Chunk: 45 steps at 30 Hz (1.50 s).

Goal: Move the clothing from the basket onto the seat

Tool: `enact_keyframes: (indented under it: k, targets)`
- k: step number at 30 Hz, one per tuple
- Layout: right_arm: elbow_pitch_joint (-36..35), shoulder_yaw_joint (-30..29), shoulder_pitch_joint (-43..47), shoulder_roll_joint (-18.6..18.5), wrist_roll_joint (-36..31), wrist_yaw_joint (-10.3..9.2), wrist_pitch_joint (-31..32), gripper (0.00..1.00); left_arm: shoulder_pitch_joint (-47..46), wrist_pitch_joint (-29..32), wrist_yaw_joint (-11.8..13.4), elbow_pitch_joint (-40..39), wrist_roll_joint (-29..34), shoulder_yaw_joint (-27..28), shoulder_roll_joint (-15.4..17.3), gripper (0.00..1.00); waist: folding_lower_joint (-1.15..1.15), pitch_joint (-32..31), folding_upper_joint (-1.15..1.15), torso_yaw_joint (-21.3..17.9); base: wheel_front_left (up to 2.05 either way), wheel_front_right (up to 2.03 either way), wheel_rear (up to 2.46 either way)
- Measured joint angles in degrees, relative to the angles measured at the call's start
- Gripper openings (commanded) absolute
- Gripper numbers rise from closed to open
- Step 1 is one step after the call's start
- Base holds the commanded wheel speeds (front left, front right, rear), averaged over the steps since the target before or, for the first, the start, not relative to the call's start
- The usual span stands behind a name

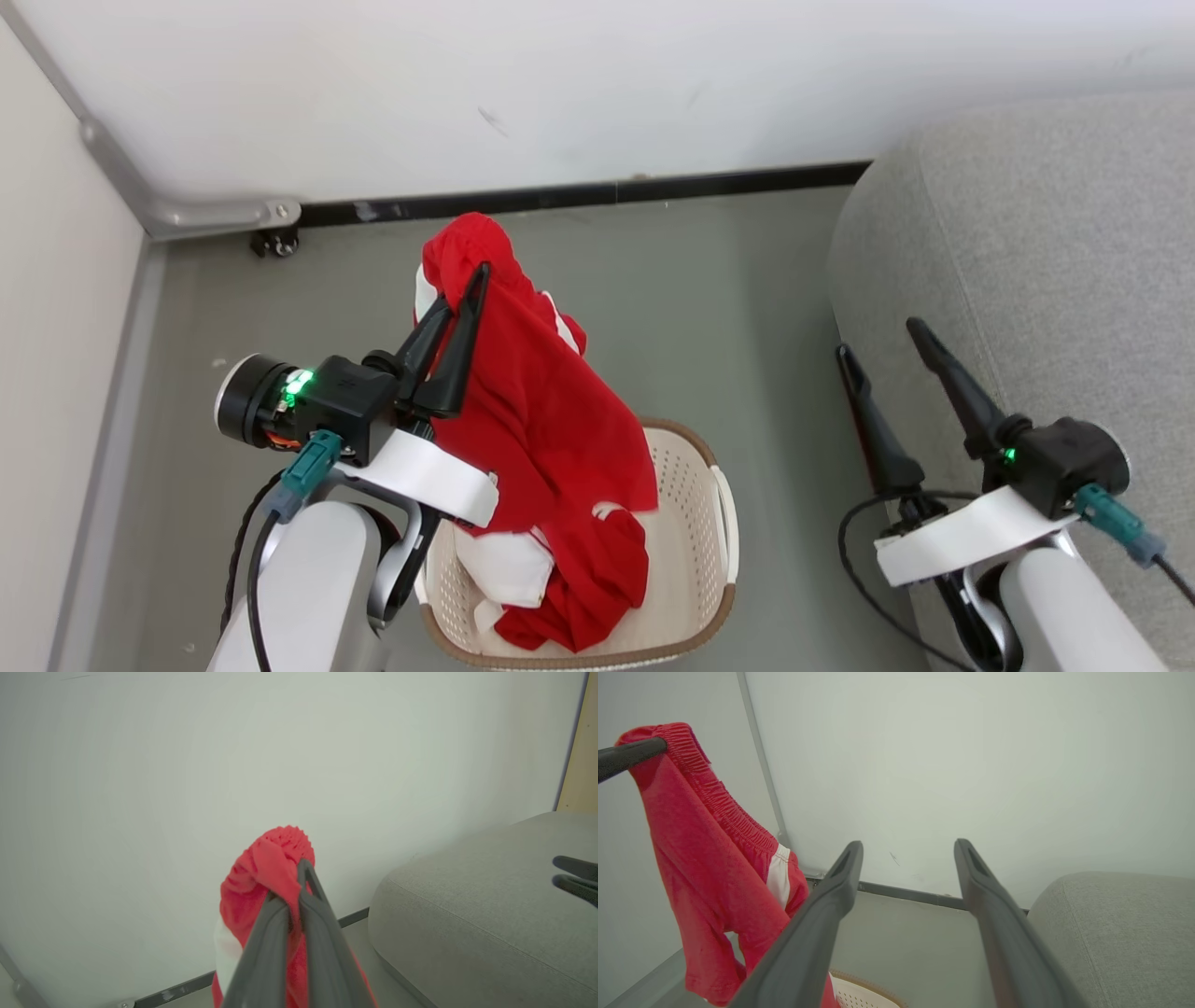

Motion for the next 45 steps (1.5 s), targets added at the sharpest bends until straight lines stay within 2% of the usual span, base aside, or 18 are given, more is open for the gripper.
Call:
enact_keyframes:
  k: [10,17,25,32,45]
  targets:
    - [-0.11,8.61,2.25,-1.96,1.42,0.0,1.58,1.0,0.51,0.0,-2.02,-0.02,-0.01,-3.44,0.54,0.0,0.0,-4.6,0.0,0.97,0.0,0.0,0.0]
    - [-1.02,17.47,3.01,-5.69,2.66,0.01,5.34,1.0,0.43,0.0,-3.03,-0.44,-0.12,-5.8,0.53,0.0,0.0,-7.01,0.0,1.6,0.0,0.0,0.0]
    - [-3.37,23.53,2.69,-10.37,4.92,0.01,8.62,1.0,0.13,0.0,-3.31,-1.77,-0.37,-8.96,0.43,0.0,0.0,-9.1,0.0,1.92,0.0,0.0,0.0]
    - [-5.11,25.27,2.61,-13.38,7.25,0.01,10.31,1.0,-0.31,0.0,-3.52,-2.67,-0.55,-11.72,0.47,0.0,0.0,-10.37,0.0,1.91,0.0,0.0,0.0]
    - [-6.36,29.44,0.47,-14.91,11.13,0.01,11.55,1.0,-2.7,0.35,-3.71,-5.3,-1.46,-18.41,0.55,0.0,0.0,-11.13,0.0,2.76,0.0,0.0,0.0]
